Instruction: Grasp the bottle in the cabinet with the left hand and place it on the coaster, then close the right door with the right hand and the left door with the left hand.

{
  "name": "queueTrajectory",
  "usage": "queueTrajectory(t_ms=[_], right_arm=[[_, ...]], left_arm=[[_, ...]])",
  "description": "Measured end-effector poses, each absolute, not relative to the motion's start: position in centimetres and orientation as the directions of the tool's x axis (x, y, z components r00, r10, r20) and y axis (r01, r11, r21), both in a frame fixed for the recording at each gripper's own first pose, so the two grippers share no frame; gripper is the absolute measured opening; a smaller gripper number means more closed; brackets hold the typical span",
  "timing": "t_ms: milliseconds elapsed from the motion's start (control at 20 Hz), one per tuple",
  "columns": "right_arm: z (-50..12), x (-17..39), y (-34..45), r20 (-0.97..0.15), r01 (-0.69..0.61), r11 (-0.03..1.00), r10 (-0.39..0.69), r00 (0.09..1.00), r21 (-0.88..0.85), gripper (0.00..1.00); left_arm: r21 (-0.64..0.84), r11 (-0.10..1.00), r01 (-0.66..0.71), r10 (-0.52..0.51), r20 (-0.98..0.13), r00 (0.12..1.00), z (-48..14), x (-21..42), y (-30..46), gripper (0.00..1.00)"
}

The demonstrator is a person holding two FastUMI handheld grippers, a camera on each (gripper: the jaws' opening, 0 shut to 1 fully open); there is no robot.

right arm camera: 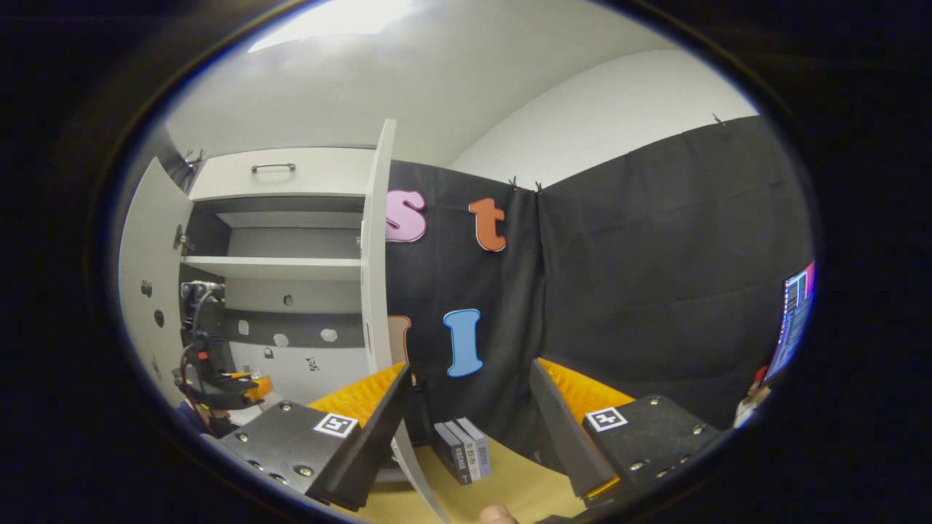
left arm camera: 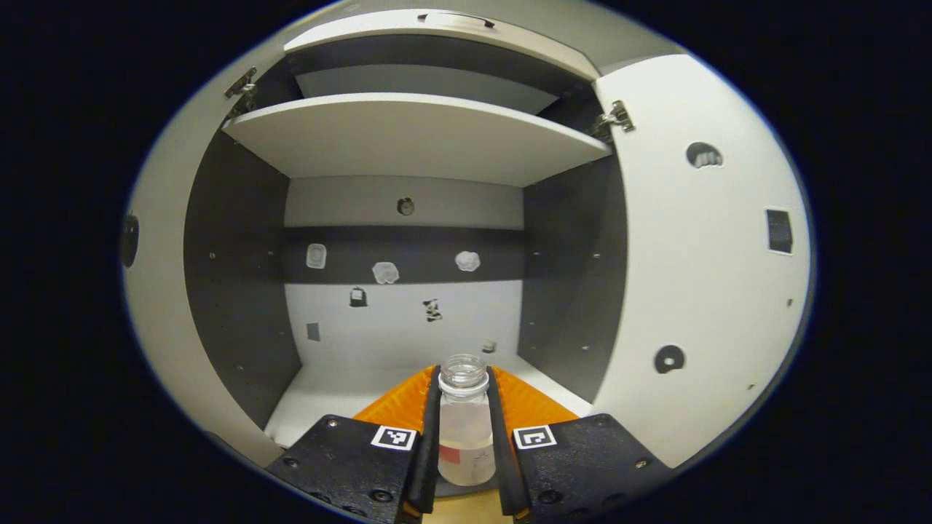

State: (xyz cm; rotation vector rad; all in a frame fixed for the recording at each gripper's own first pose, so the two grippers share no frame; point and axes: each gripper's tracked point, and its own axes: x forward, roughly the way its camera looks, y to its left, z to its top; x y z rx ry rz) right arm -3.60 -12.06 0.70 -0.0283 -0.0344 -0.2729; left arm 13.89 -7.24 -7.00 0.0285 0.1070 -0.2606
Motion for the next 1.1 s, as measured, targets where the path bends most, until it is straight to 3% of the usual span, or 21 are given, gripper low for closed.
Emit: queueTrajectory(t_ms=[150,650,1100], right_arm=[[0.9,-4.4,-11.9,0.041,0.259,0.966,-0.258,0.965,-0.021,0.98],[2.3,-4.9,-9.9,0.071,0.166,0.986,-0.168,0.983,0.03,0.98],[1.9,-5.0,-9.3,0.058,0.127,0.992,-0.129,0.99,0.023,0.98]], left_arm=[[-0.057,0.937,0.345,-0.35,-0.121,0.929,-8.5,10.4,-7.8,0.35],[-0.09,0.814,0.574,-0.579,-0.213,0.787,-20.1,-1.9,-8.6,0.35],[-0.211,0.826,0.523,-0.563,-0.377,0.736,-32.6,-6.8,-6.5,0.35]])
